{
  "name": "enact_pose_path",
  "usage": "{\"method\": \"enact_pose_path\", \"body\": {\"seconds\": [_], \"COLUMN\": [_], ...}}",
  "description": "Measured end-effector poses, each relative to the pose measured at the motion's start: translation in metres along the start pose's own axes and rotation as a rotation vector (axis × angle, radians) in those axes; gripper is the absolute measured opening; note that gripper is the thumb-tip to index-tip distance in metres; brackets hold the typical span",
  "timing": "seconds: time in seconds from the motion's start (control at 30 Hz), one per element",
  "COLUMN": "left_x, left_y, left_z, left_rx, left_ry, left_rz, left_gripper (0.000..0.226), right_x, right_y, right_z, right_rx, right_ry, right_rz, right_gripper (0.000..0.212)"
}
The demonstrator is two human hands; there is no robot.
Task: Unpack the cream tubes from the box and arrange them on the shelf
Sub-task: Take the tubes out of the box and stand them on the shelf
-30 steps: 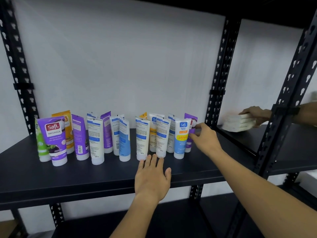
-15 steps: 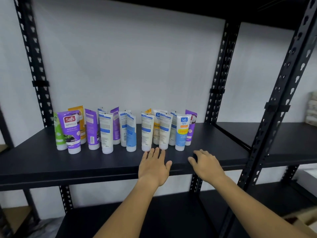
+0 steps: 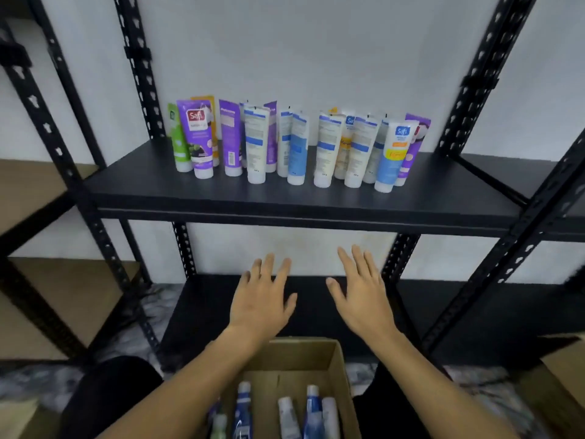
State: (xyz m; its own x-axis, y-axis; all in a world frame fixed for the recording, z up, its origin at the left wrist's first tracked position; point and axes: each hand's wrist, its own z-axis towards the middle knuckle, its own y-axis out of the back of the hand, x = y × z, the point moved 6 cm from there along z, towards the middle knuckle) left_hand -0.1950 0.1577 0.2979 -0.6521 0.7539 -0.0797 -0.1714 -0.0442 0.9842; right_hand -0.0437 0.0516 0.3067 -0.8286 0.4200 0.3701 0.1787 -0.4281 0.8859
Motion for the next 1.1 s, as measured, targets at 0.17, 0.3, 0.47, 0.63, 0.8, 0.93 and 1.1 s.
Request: {"method": "enact_pose_path", "body": {"seconds": [0.17,0.3,0.47,0.63,0.8,0.93,1.1], "left_x": [0.048,0.071,0.075,0.053,0.021,0.000,-0.021], "left_y": [-0.074,-0.119,-0.169,-0.221,-0.248,-0.275,-0.299], "left_z": [-0.061,-0.089,-0.098,-0.108,-0.102,-0.096,-0.094], "left_rx": [0.230,0.398,0.576,0.700,0.695,0.658,0.588], "left_ry": [0.135,0.150,0.089,-0.052,-0.181,-0.304,-0.474], "left_rz": [-0.005,-0.018,-0.152,-0.196,-0.154,-0.034,0.092], "left_gripper": [0.069,0.066,0.056,0.055,0.052,0.050,0.057], "right_x": [0.018,0.012,-0.009,-0.039,-0.059,-0.071,-0.081], "right_y": [-0.082,-0.146,-0.196,-0.221,-0.233,-0.232,-0.235], "right_z": [-0.040,-0.068,-0.089,-0.102,-0.108,-0.104,-0.106], "right_rx": [0.244,0.488,0.763,0.907,0.964,0.916,0.904], "right_ry": [-0.017,-0.070,-0.116,-0.122,-0.199,-0.221,-0.217], "right_rz": [0.050,-0.010,-0.065,-0.212,-0.099,-0.044,-0.006], "right_gripper": [0.064,0.072,0.074,0.059,0.070,0.065,0.068]}}
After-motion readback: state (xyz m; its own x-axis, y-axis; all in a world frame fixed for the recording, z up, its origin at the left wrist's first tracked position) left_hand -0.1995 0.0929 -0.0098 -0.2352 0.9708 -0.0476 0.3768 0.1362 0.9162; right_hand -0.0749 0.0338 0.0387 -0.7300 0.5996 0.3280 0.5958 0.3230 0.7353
